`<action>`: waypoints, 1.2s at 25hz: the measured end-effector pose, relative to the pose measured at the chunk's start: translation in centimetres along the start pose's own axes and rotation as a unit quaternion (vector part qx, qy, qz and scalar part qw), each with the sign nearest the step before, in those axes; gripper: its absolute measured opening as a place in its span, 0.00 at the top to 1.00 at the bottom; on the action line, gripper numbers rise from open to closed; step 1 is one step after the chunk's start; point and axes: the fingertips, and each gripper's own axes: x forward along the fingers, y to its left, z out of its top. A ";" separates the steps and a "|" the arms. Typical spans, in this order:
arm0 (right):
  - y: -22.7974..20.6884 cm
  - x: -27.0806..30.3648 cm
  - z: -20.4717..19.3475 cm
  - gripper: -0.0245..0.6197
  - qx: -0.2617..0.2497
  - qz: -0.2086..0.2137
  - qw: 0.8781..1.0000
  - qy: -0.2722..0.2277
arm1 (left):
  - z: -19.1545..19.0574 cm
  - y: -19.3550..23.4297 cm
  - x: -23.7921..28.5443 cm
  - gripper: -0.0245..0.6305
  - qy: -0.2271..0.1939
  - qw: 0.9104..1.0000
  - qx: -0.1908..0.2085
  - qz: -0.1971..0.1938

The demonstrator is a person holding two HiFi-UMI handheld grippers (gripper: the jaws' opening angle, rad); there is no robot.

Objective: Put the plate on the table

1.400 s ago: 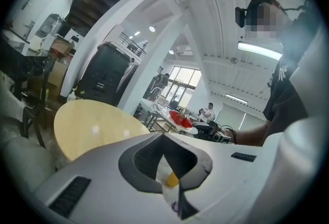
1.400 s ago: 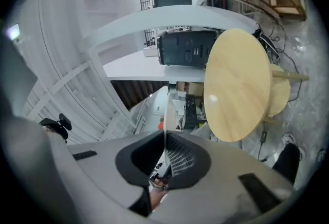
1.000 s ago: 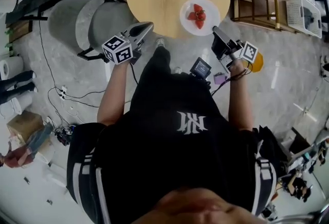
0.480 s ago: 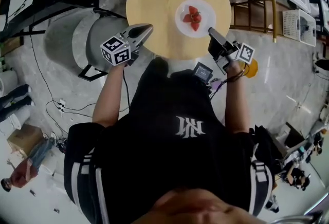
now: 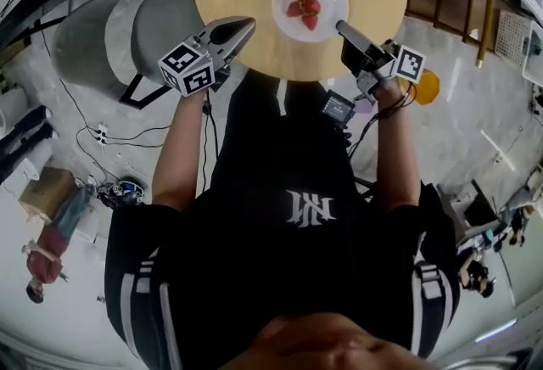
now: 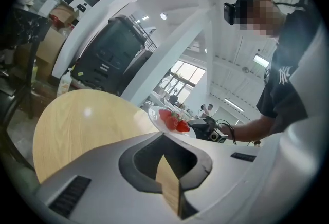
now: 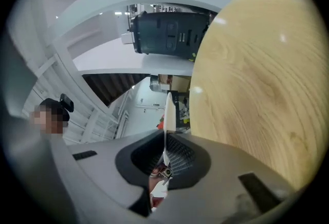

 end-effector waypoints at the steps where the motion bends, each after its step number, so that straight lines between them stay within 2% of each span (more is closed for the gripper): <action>1: -1.0 0.1 0.1 0.94 0.006 -0.004 1.000 0.005 | -0.5 0.4 0.3 0.96 0.001 1.000 -0.005 0.003; 7: -6.4 0.3 0.6 0.94 0.009 -0.040 0.999 0.035 | -2.3 2.6 2.4 0.96 0.003 1.000 -0.023 0.019; 14: -9.6 1.2 0.7 0.94 0.013 -0.059 0.997 0.052 | -4.3 3.8 3.4 0.96 0.021 0.999 -0.017 0.022; 30: -11.5 2.1 0.7 0.94 -0.013 -0.078 0.994 0.069 | -5.9 3.7 4.5 0.96 0.029 0.999 -0.001 0.019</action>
